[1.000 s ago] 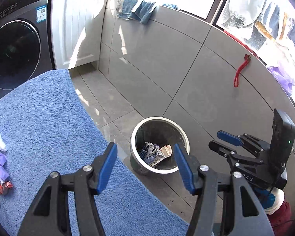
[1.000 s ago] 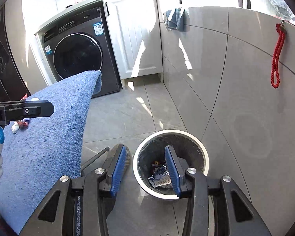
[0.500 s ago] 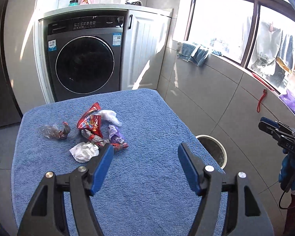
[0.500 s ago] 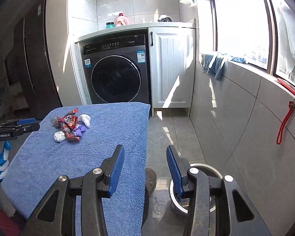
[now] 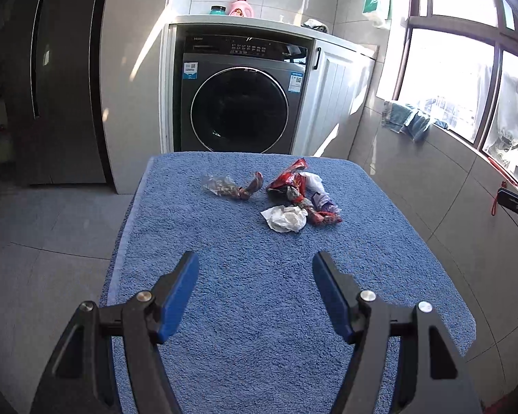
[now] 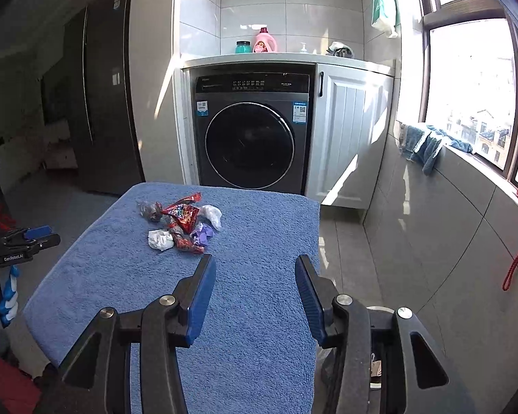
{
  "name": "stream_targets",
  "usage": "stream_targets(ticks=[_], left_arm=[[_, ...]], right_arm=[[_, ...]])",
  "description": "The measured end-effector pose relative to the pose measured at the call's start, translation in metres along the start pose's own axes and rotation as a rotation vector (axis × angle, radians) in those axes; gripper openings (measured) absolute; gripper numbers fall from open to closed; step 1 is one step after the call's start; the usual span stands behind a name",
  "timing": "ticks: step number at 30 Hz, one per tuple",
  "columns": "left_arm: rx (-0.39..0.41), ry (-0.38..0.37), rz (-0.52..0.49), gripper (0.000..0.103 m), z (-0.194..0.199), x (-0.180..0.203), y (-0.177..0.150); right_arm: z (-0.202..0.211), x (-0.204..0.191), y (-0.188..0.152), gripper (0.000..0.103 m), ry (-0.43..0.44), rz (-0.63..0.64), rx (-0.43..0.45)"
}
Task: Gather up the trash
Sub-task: 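Move both open tools back over the table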
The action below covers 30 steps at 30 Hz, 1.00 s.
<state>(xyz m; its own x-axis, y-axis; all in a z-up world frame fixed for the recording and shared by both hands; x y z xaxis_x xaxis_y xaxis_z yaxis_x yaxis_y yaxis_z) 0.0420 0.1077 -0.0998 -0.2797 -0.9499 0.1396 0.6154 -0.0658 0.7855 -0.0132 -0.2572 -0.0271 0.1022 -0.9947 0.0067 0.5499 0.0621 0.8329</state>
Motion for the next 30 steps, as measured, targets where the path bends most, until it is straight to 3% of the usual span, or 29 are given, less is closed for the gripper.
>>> stream_targets(ticks=[10,15,25,30], left_arm=[[-0.066,0.025,0.081,0.067,-0.039,-0.024,-0.020],[-0.123,-0.011,0.009,0.067,-0.072,-0.008,-0.016],[-0.154,-0.183,-0.129,0.070,-0.132,0.041,0.020],[-0.193,-0.197,-0.212,0.071,-0.174,0.057,0.029]], right_arm=[[-0.062,-0.036,0.010,0.045,0.084,0.031,-0.105],[-0.096,-0.046,0.007,0.046,0.110,0.040,-0.161],[-0.169,-0.046,0.002,0.046,0.170,0.023,-0.257],[-0.200,-0.047,0.006,0.045,0.202,0.026,-0.279]])
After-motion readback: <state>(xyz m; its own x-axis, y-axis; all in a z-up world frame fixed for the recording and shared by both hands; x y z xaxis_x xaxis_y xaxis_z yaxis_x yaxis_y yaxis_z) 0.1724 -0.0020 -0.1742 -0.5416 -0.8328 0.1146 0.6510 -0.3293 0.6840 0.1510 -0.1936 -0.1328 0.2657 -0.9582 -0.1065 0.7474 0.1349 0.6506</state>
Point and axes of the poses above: each gripper's, at about its wrist camera, not at the fingertips, and z roughly against the way its jaws point, x to its right, y to its top, the point moved 5 cm from there along -z, roughly the way its jaws point
